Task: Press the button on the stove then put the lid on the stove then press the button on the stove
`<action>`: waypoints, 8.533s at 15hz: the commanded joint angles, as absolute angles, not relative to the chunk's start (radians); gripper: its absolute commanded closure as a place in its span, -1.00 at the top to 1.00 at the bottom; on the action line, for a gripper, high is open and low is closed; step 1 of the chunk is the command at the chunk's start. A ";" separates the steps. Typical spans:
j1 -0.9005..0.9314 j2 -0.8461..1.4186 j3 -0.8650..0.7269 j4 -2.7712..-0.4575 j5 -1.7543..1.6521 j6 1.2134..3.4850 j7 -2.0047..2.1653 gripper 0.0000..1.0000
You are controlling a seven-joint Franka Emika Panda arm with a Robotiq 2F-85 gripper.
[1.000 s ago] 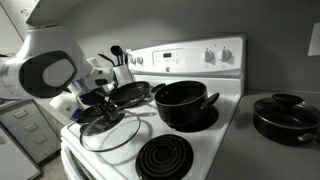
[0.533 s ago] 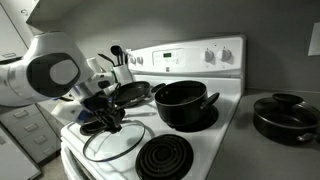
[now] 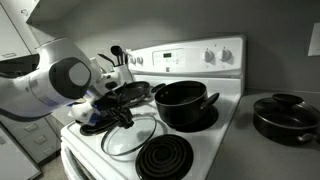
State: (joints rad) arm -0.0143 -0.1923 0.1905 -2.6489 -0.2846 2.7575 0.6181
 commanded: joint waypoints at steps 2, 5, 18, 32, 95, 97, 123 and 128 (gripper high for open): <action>-0.039 -0.134 0.194 -2.628 -0.300 2.909 0.714 -0.72; 0.004 -0.097 0.177 -2.632 -0.204 2.933 0.682 -0.72; 0.066 -0.123 0.175 -2.619 0.042 2.766 0.482 -0.72; 0.055 -0.151 0.163 -2.594 -0.086 2.670 0.514 0.83; -0.093 0.381 0.003 -1.714 -0.114 2.793 -0.175 -1.00; -0.094 0.409 0.009 -1.676 -0.108 2.797 -0.177 -1.00; -0.030 0.341 -0.002 -1.719 -0.124 2.674 -0.081 -1.00; 0.057 0.161 -0.031 -1.888 -0.197 2.592 0.086 -1.00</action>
State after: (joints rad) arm 0.0117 0.3001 -0.0045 -1.7444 -0.1545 2.6383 0.0031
